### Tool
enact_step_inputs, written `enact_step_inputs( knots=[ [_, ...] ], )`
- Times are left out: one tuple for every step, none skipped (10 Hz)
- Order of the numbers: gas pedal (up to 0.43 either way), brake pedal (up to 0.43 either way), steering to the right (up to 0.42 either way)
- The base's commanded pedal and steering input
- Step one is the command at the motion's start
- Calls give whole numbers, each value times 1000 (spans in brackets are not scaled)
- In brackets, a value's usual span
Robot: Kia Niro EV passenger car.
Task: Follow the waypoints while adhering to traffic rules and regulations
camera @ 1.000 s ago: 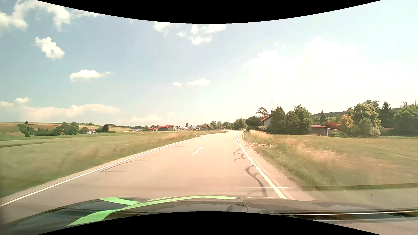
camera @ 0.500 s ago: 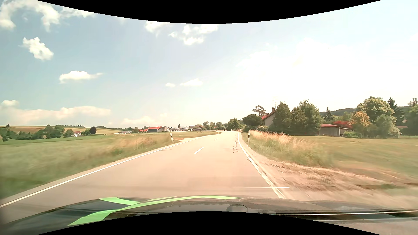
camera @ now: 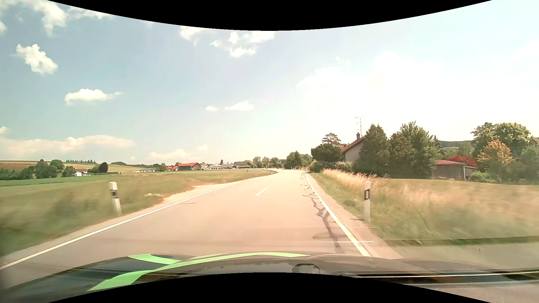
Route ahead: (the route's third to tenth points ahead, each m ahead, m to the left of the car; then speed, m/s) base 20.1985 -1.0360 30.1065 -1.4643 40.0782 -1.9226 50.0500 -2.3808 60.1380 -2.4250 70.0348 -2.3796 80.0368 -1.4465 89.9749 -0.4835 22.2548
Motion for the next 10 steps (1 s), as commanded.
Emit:
enact_step_inputs(
  knots=[
    [189, 0, 15],
    [197, 0, 16],
    [197, 0, 16],
    [197, 0, 16],
    [177, 0, 16],
    [169, 0, 15],
    [150, 0, 11],
    [150, 0, 6],
    [150, 0, 4],
    [130, 0, 4]
  ],
)
